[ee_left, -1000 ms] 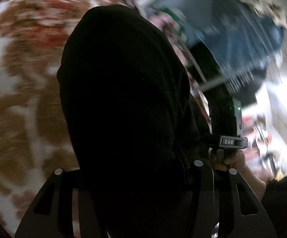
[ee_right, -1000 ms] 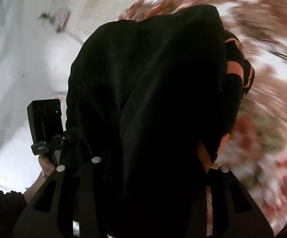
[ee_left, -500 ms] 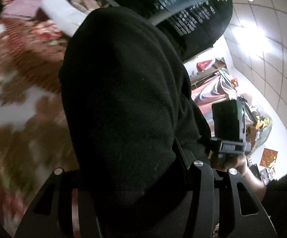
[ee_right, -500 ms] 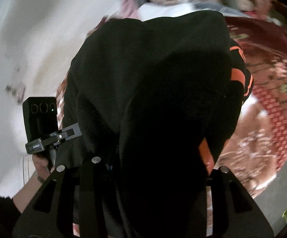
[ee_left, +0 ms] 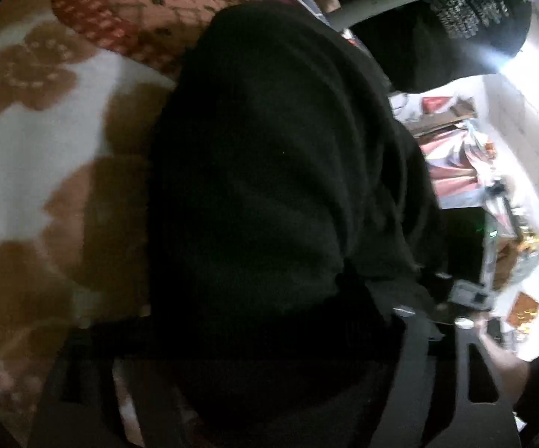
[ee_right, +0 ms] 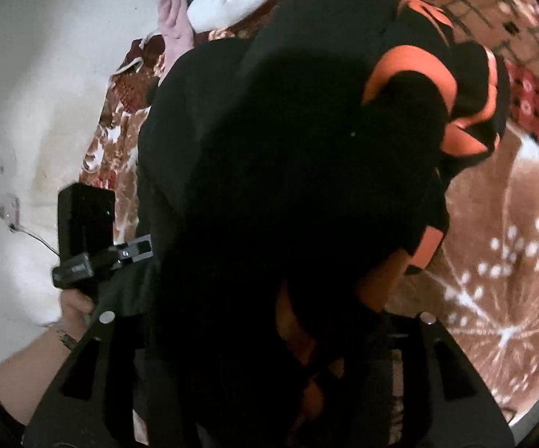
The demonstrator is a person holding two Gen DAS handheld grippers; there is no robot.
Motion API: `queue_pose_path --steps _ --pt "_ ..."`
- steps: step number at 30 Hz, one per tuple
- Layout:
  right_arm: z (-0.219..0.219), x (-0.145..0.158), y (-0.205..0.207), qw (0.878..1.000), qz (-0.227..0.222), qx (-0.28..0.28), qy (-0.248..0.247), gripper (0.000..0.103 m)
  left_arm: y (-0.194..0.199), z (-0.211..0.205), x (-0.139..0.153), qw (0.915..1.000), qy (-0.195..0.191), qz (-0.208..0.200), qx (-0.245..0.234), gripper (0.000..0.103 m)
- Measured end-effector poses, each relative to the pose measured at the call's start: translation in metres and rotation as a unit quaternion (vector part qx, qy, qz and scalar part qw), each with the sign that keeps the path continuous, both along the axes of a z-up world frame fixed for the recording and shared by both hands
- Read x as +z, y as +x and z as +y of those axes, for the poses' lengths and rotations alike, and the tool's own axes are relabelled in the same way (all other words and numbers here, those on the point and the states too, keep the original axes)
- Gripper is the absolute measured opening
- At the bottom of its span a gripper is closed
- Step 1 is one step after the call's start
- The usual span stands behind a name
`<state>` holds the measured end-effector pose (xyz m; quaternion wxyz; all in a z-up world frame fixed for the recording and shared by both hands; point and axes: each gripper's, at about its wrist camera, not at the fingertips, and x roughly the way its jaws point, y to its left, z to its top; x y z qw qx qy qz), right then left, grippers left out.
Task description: Fold large clothes
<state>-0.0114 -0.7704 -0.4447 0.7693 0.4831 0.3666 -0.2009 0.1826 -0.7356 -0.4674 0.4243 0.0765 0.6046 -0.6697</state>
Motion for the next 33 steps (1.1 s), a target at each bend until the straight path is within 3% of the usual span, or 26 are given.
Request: queue_pose_path --steps 2,4,7,9,11,13,15,18,19,22,24,27,30,33 --pt "-0.002 0.005 -0.001 0.999 0.018 0.019 -0.019 0.051 -0.003 0.006 0.011 0.9994 0.002 -0.033 -0.002 0.083" --pt "-0.013 0.004 -0.009 0.999 0.036 0.026 -0.031 0.063 -0.011 0.013 0.033 0.9949 -0.001 -0.1 0.003 0.086" --pt "-0.012 0.02 -0.021 0.992 0.091 0.033 -0.085 0.08 -0.021 0.033 0.079 0.977 -0.019 -0.211 0.024 0.085" --pt "-0.005 0.028 -0.029 0.985 0.116 0.043 -0.121 0.081 -0.027 0.049 0.107 0.9647 -0.043 -0.256 0.045 0.085" --pt "0.001 0.034 -0.033 0.973 0.15 0.052 -0.167 0.083 -0.039 0.064 0.129 0.9579 -0.073 -0.274 0.045 0.089" --pt "0.005 0.036 -0.047 0.965 0.171 0.034 -0.194 0.084 -0.048 0.072 0.126 0.9533 -0.069 -0.292 0.033 0.09" --pt "0.005 0.033 -0.053 0.968 0.182 -0.018 -0.171 0.086 -0.061 0.07 0.103 0.9525 -0.033 -0.302 0.023 0.09" --pt "0.003 0.033 -0.066 0.974 0.183 -0.081 -0.108 0.086 -0.061 0.066 0.092 0.9579 -0.035 -0.279 0.058 0.086" --pt "0.005 0.039 -0.064 0.972 0.187 -0.091 -0.109 0.086 -0.06 0.076 0.093 0.9585 -0.036 -0.276 0.059 0.081" --pt "0.007 0.067 -0.051 0.962 0.199 -0.113 -0.149 0.088 -0.076 0.087 0.101 0.9473 -0.057 -0.311 0.054 0.072" --pt "0.002 0.087 -0.043 0.959 0.185 -0.13 -0.172 0.094 -0.081 0.093 0.11 0.9491 -0.069 -0.302 0.059 0.073" --pt "0.003 0.09 -0.042 0.961 0.18 -0.104 -0.181 0.097 -0.092 0.098 0.102 0.9519 -0.058 -0.297 0.048 0.074" --pt "0.023 0.066 -0.017 0.964 0.199 -0.06 -0.167 0.097 -0.101 0.1 0.084 0.9487 -0.039 -0.31 0.046 0.082" --pt "0.046 0.038 -0.019 0.955 0.241 -0.039 -0.166 0.097 -0.109 0.098 0.071 0.945 -0.026 -0.323 0.046 0.087"
